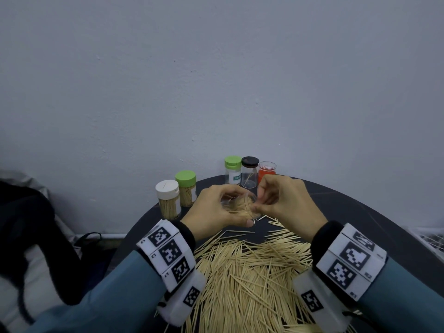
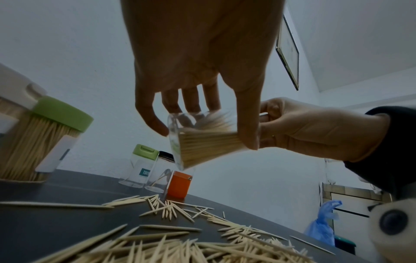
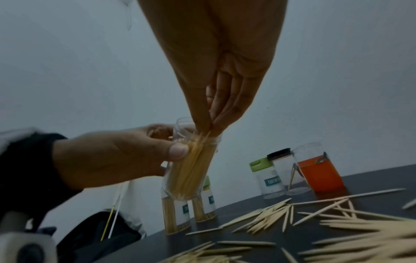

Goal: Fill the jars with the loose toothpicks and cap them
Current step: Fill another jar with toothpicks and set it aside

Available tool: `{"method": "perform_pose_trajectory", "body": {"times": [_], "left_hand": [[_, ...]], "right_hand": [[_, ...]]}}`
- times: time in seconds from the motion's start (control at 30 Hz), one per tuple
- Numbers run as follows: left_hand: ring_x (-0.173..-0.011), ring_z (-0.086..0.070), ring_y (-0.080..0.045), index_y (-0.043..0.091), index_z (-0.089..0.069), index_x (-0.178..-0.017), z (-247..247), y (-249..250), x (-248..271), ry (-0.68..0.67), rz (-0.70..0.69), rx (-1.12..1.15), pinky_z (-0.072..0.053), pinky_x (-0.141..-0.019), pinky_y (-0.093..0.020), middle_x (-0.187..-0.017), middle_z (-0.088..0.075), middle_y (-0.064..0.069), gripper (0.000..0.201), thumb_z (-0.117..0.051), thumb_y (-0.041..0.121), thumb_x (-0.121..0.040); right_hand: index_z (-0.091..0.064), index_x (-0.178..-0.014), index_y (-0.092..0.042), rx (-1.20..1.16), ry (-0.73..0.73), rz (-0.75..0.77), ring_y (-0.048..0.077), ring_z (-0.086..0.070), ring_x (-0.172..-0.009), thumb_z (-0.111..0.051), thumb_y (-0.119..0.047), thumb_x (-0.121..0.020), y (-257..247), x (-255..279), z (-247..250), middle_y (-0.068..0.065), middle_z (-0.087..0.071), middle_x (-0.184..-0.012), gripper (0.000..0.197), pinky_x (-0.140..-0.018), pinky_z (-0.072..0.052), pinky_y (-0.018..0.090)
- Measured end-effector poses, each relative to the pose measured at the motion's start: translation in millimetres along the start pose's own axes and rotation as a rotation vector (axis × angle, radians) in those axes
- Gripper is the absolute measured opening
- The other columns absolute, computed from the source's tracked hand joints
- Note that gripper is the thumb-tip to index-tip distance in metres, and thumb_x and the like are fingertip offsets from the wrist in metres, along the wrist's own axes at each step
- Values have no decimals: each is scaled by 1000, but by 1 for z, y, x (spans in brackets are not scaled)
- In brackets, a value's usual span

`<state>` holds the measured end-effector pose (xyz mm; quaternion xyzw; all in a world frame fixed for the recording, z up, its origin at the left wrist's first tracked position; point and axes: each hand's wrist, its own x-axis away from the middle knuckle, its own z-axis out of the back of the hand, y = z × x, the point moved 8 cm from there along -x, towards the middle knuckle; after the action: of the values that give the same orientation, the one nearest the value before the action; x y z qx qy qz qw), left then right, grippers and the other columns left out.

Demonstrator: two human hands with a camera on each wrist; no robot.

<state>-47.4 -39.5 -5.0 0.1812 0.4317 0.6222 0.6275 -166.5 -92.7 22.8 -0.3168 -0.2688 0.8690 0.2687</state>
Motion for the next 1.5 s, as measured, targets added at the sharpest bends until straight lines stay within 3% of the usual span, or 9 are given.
{"method": "perform_pose_trajectory", "body": {"times": [0.37, 0.57, 0.73, 0.87, 0.97, 1.07, 1.13, 1.4, 1.5], "left_hand": [[-99, -63, -10, 24, -69, -107, 6, -8, -2, 36, 41, 0, -52, -90, -40, -100, -70, 5, 50, -88, 25, -60], [-101, -60, -7, 24, -69, -107, 5, -10, -2, 39, 53, -8, -49, -88, -26, -100, -69, 7, 51, -88, 26, -60], [-100, -60, -7, 26, -69, -106, 1, -7, -2, 21, 48, -5, -49, -88, -29, -100, -69, 7, 50, -88, 27, -60], [-101, -59, -5, 27, -68, -108, 0, -7, -5, 22, 61, 6, -44, -84, -17, -102, -69, 7, 51, -87, 28, -61], [-102, -58, -3, 28, -67, -110, 0, -8, -6, 8, 65, 22, -41, -81, -11, -104, -68, 8, 52, -86, 29, -62], [-104, -58, -5, 27, -66, -113, 1, -9, -7, 14, 74, 31, -46, -89, -21, -107, -67, 7, 56, -86, 32, -61], [-104, -58, -6, 27, -66, -114, 1, -9, -6, 12, 76, 33, -46, -91, -24, -108, -66, 6, 57, -86, 33, -61], [-103, -58, -6, 26, -67, -113, -1, -7, -4, -3, 54, 48, -42, -83, -12, -106, -67, 6, 54, -86, 29, -63], [-103, -58, -6, 26, -67, -113, -1, -6, -4, -10, 51, 55, -40, -81, -10, -106, -67, 6, 54, -86, 29, -63]], "right_hand": [[-66, -79, -15, 38, -83, -54, 4, -59, -59, -70, -27, -81, 4, 0, -6, -2, -66, -69, 13, -56, -49, 12], [-71, -77, -12, -38, -23, -52, -3, -59, -56, -75, -19, -77, 2, 1, -6, -2, -68, -67, 8, -56, -48, 9], [-72, -79, -14, -33, -21, -43, 3, -66, -59, -74, -19, -78, -1, 1, 2, -1, -70, -68, 5, -62, -54, 14], [-68, -85, -14, 1, 2, -59, 3, -63, -63, -72, -19, -80, 1, -2, 19, -2, -69, -73, 8, -61, -48, 8], [-63, -103, -18, 227, -243, -164, 7, -61, -86, -69, -30, -82, 17, 2, 10, -4, -66, -94, 25, -73, -47, 13], [-47, -130, -18, 522, -676, -247, 14, -51, -117, -68, -38, -81, 39, 23, -21, -2, -55, -126, 57, -100, -42, 29], [-40, -137, -17, 636, -805, -282, 18, -45, -124, -70, -42, -78, 50, 33, -37, 1, -48, -136, 71, -105, -39, 35], [-49, -128, -14, 791, -834, -203, 20, -44, -122, -63, -36, -86, 42, 40, -60, 2, -44, -131, 49, -100, -36, 39], [-49, -128, -9, 790, -846, -141, 21, -44, -121, -60, -28, -90, 36, 38, -67, 7, -45, -132, 44, -96, -37, 31]]}}
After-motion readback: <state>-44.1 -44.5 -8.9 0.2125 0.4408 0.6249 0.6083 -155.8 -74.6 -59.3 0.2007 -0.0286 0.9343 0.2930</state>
